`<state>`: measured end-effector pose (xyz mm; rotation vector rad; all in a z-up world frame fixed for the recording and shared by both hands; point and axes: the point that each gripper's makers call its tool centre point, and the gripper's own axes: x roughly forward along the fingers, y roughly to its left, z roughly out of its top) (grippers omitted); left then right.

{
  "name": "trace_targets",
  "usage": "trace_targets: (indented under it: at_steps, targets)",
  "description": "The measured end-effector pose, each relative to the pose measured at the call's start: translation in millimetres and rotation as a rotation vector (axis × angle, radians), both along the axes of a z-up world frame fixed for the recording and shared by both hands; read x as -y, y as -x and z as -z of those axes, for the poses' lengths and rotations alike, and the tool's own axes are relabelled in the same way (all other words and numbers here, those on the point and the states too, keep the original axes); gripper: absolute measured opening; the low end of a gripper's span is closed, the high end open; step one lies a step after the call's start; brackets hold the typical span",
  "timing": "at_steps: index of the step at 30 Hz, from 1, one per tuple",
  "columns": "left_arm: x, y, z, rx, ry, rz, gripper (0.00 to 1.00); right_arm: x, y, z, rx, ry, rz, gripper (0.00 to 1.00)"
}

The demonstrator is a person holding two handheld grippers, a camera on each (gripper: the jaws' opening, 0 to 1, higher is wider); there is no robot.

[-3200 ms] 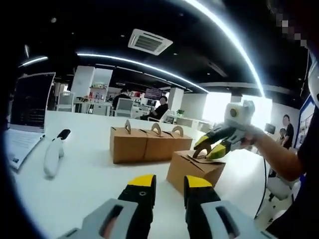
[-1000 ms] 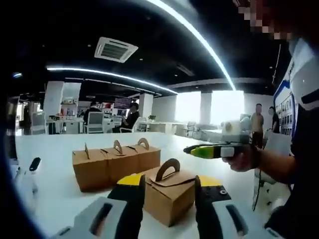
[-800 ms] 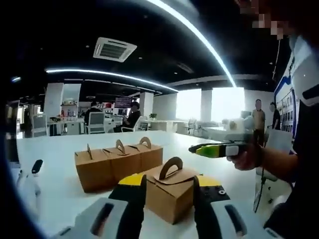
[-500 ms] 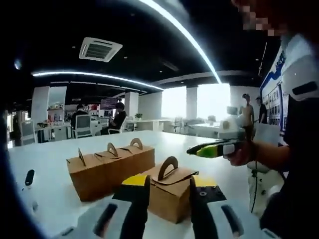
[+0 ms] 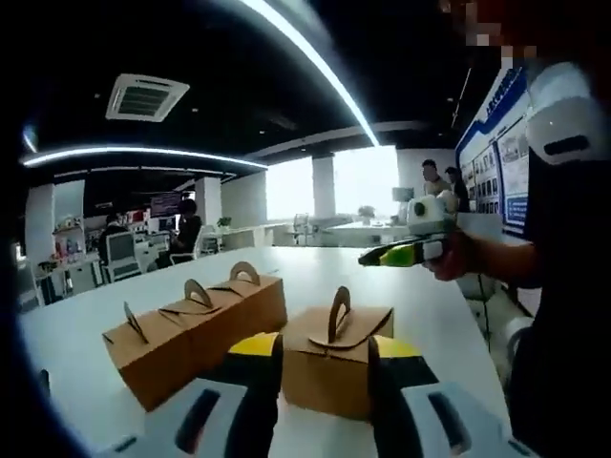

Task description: Pick up one paper box from the group, open the paper box, and remove the item inside

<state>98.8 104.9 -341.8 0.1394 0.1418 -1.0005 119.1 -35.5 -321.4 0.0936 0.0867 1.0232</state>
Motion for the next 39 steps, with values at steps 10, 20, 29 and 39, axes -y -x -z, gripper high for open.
trace_targets:
  at_steps: [10,20,29,39]
  targets:
    - [5,-2.4,6.4,-0.002,0.008,0.040,0.38,2,-3,4.9,-0.014,0.011,0.014,0.24]
    - [13,-4.4,9.0,-0.021,0.002,0.159,0.38,9,-11,4.3,-0.013,0.012,0.024,0.24]
    - [21,-3.1,14.4,-0.039,-0.015,0.236,0.38,8,-10,7.2,-0.018,0.021,0.013,0.24]
    - [25,-0.9,17.8,-0.094,0.006,0.260,0.39,1,-4,7.4,-0.017,0.018,0.008,0.25]
